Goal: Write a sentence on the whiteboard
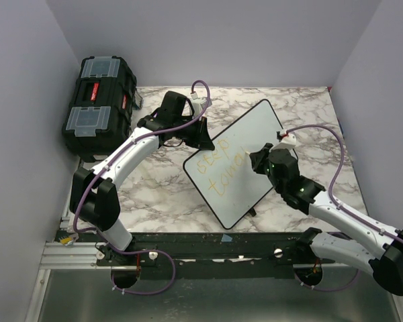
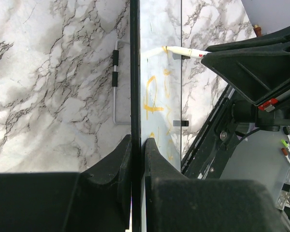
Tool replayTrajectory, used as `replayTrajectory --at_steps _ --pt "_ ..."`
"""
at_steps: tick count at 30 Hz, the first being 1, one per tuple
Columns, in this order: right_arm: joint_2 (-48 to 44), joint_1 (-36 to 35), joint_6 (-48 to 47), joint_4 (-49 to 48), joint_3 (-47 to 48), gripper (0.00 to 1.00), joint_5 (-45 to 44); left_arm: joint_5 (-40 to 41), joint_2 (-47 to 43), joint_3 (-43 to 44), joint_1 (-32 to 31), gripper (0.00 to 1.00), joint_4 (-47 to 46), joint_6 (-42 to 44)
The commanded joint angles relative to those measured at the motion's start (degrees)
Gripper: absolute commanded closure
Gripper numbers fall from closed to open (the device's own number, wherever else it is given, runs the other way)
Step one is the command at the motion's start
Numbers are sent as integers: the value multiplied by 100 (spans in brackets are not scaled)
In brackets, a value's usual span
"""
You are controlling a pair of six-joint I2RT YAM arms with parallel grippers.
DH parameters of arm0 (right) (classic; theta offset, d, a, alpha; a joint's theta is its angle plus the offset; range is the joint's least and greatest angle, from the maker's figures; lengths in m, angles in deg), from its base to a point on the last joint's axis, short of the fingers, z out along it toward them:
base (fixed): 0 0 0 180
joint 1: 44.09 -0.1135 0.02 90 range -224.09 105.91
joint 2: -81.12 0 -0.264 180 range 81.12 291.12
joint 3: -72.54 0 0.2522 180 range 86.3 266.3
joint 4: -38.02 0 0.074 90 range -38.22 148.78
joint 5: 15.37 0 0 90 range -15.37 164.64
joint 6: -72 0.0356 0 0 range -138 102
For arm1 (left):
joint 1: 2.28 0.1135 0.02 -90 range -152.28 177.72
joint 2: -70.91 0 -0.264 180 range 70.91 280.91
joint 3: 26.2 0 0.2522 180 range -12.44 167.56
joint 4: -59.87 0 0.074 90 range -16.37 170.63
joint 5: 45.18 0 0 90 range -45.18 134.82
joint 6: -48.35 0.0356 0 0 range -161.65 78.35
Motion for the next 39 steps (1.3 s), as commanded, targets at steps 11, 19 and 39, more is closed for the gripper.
replayTrajectory --at_steps 11,19,39 --pt "562 11 -144 -51 334 99 -8 129 -154 44 -146 100 -181 558" --pt "571 11 -301 70 540 99 -317 110 -145 56 -146 100 -200 558" --pt "127 32 -404 433 484 99 -885 103 -198 -16 -146 100 -239 558"
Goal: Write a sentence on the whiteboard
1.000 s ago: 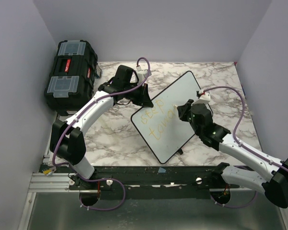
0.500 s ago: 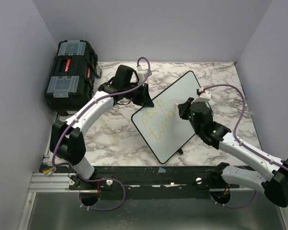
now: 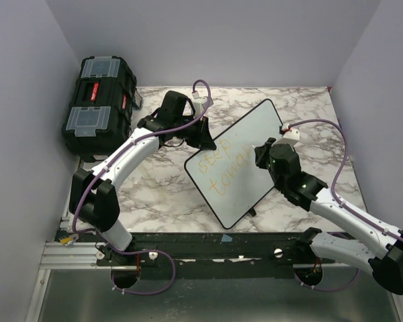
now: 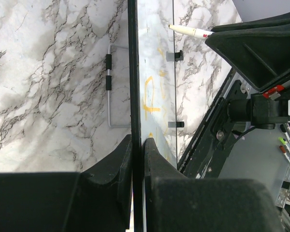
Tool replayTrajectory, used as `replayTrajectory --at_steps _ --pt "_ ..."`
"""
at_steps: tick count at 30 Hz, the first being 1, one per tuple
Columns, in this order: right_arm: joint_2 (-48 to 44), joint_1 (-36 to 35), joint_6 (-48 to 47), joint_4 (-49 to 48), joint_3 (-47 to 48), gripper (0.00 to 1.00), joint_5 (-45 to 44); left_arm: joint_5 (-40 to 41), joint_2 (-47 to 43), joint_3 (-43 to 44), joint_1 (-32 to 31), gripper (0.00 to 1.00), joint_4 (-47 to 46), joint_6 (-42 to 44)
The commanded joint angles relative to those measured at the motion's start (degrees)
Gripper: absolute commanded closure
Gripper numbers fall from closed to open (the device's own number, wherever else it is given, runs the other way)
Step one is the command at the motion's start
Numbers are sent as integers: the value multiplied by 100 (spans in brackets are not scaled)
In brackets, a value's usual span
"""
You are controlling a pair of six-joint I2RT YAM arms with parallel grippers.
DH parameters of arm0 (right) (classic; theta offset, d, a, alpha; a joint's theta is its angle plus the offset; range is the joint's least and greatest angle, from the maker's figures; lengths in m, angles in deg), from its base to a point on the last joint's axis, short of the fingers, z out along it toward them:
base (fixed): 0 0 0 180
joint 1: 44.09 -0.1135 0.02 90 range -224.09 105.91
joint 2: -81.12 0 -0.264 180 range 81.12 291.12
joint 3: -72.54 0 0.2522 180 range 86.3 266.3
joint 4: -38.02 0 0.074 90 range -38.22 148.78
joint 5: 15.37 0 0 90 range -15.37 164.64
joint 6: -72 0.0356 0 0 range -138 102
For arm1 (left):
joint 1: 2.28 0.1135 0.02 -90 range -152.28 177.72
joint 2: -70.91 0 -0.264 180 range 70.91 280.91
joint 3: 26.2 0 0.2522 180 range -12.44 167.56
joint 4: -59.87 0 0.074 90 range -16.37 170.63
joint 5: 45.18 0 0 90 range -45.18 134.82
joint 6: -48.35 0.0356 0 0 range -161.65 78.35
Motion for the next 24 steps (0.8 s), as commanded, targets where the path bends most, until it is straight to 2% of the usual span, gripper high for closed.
replayTrajectory --at_steps 1,24 --pt "147 44 5 153 49 99 -250 115 -154 -19 -98 100 -148 556" --pt "446 134 -71 -225 25 99 612 70 -112 -13 -106 100 -186 564"
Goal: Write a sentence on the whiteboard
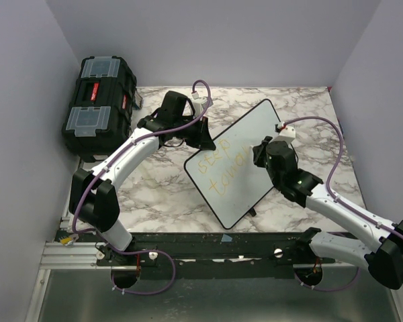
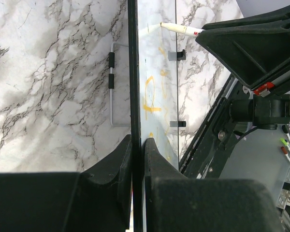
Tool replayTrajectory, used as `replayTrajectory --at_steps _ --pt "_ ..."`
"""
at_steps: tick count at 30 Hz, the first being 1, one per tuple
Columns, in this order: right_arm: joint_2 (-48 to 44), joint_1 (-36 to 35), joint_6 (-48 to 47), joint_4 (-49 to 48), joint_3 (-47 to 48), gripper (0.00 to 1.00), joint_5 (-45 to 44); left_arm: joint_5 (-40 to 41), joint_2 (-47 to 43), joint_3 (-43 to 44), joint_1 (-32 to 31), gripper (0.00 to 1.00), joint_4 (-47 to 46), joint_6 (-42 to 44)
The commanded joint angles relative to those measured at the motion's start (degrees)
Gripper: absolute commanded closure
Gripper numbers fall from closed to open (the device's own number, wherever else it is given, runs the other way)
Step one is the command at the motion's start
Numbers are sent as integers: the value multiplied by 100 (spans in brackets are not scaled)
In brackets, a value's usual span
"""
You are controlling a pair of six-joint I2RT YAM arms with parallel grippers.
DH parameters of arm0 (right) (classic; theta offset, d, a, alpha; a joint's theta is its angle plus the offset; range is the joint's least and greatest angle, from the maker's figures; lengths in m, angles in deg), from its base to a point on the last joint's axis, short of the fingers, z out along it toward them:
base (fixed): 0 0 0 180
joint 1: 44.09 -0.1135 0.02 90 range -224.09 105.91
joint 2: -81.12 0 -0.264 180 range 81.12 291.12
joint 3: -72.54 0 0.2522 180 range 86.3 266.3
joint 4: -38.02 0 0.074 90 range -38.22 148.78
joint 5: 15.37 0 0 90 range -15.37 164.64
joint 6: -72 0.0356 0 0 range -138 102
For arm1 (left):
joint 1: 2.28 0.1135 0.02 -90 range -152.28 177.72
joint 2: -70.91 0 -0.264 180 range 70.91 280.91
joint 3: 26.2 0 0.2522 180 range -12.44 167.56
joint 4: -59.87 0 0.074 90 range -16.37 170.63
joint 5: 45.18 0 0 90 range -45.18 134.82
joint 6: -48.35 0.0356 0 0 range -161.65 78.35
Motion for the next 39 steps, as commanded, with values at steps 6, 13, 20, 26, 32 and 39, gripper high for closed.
replayTrajectory --at_steps 6,13,20,26,32,39 --pt "36 35 37 -85 -137 99 619 69 -117 -22 -100 100 -217 573" --pt "-93 29 206 190 -300 99 794 84 -115 -27 -104 100 -208 573" --pt "-347 29 314 506 -490 100 664 97 -154 -27 -104 100 -201 573" --pt "-405 35 358 705 -539 99 433 119 -185 -62 -104 100 -195 582" --pt "-238 29 298 681 -460 99 191 115 -163 -31 -104 100 -186 582" --pt "96 29 -35 388 -114 99 31 121 -154 -23 -104 100 -143 626"
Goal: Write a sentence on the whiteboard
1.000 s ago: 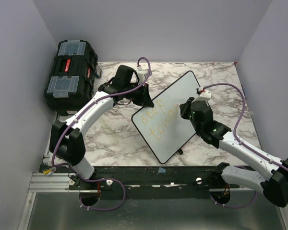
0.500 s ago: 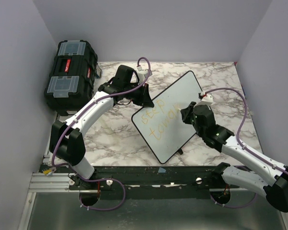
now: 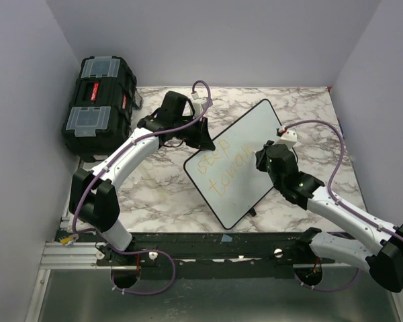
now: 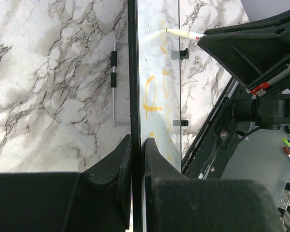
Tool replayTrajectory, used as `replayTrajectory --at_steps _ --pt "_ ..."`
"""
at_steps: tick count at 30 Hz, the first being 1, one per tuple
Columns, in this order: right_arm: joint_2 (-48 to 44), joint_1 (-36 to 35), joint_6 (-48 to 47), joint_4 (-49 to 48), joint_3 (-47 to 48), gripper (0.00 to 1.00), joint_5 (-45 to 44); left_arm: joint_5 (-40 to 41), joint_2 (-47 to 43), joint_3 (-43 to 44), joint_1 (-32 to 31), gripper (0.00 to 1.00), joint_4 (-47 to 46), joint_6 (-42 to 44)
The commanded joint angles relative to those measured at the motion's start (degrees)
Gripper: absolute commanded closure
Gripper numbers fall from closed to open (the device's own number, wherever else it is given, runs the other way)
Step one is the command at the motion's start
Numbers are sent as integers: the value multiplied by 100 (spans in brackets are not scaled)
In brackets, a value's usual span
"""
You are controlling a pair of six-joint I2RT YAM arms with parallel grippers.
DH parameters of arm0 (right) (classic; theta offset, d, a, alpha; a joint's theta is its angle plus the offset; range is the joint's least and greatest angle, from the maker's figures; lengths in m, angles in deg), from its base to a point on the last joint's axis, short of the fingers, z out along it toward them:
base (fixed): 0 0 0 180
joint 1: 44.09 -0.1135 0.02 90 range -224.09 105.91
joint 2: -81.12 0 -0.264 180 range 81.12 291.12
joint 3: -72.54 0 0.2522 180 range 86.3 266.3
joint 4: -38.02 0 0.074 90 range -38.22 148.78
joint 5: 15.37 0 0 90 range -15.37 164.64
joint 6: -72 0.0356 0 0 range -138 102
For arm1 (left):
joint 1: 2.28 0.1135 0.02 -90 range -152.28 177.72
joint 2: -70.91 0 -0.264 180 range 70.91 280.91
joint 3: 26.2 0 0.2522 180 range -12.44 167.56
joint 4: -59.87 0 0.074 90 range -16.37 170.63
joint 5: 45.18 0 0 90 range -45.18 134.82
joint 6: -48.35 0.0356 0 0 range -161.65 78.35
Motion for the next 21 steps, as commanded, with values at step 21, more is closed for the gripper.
replayTrajectory --at_steps 21 --pt "1215 -6 -474 -480 1231 99 115 28 -154 -11 -106 100 -190 630"
